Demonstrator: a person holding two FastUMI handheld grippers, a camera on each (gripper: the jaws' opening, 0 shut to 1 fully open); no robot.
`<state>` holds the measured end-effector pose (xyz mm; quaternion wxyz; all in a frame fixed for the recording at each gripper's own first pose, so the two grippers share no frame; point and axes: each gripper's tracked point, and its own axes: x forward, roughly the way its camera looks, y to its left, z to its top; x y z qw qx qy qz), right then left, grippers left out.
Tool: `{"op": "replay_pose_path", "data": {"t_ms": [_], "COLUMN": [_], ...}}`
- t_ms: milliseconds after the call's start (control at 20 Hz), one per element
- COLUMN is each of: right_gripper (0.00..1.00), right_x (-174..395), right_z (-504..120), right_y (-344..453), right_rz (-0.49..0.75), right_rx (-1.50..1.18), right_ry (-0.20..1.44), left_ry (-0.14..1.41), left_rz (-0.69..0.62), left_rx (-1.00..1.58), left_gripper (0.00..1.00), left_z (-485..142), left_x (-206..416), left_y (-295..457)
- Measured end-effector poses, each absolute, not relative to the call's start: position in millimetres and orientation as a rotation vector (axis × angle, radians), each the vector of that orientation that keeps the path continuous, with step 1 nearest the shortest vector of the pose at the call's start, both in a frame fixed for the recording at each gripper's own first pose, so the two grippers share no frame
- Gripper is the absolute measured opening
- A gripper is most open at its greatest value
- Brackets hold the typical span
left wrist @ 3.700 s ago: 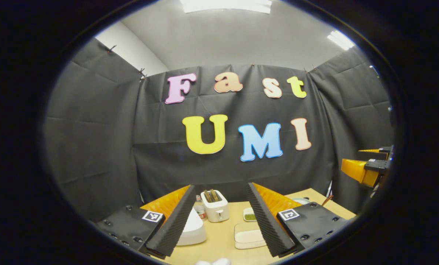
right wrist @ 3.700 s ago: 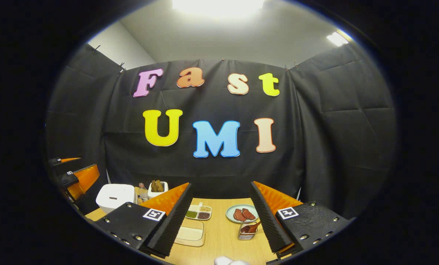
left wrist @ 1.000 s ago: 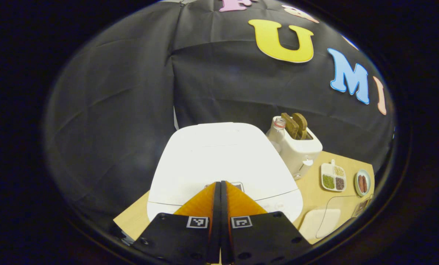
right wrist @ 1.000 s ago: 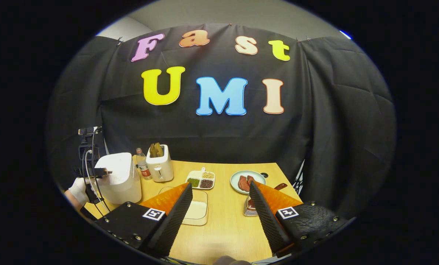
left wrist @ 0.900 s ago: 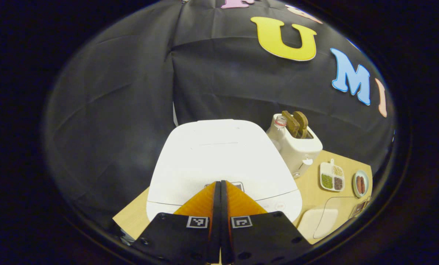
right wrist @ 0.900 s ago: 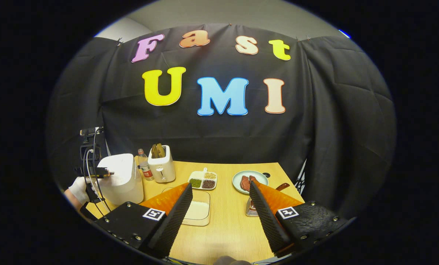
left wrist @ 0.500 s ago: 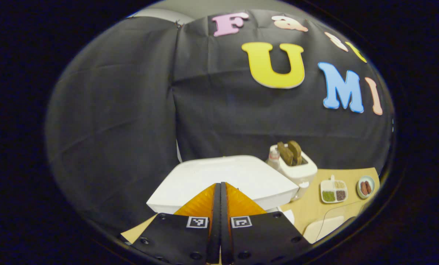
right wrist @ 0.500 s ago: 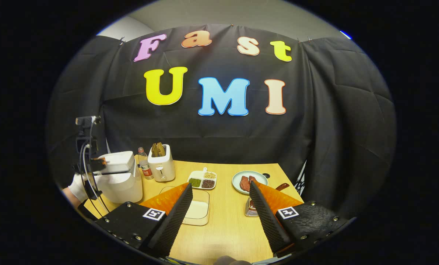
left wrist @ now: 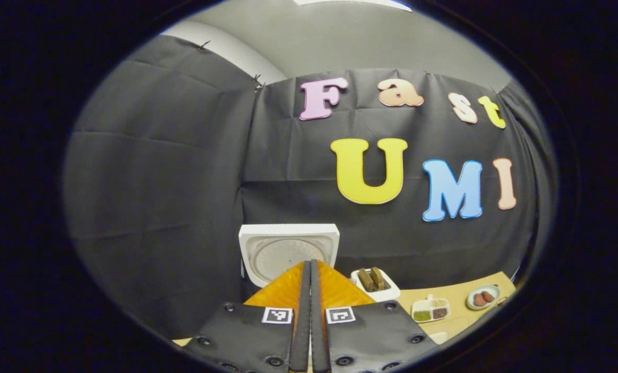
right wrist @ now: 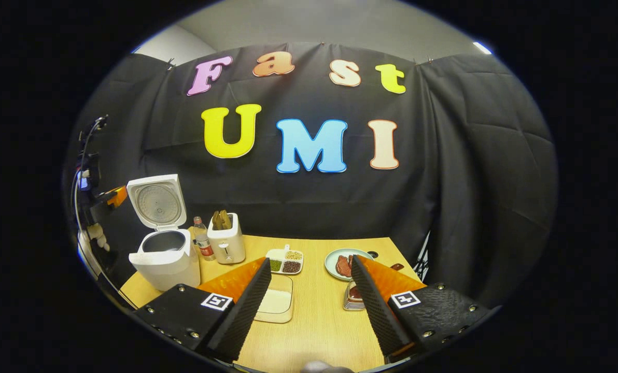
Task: Close the left gripper, press the button to open the rice cooker; take a wooden spoon from the chopstick holder with the right hand, scoop a spoonful of rice and pour it into the rice cooker, then put the wooden spoon back into the chopstick holder.
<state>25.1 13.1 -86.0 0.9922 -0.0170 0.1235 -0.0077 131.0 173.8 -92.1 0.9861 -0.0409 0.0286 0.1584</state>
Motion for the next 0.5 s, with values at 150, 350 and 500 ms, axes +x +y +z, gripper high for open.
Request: {"op": "replay_pose_path", "data": {"t_ms": [150,350,500], "right_gripper": [0.95,0.96,0.95], "right_x": [24.0,20.4,19.3], "right_z": [-91.4,-109.7,-127.6], "right_y": [2.1,-15.8,-28.2], "right_rz": [-0.043,-0.085,-0.099], "right_rx": [-0.038,-0.042,-0.028], "right_ry": [0.24,0.235,0.219], "left_ry": [0.092,0.118,0.078], "left_rz": [0.3,0.151,0.167], "left_rx": [-0.085,-0.117,-0.053], "left_gripper": [0.1,0.74,0.96], "left_z": [-101.0,-113.2,-106.1], "left_x": [100.9,64.7,41.1], "left_y": [160.5,109.1,102.8]}}
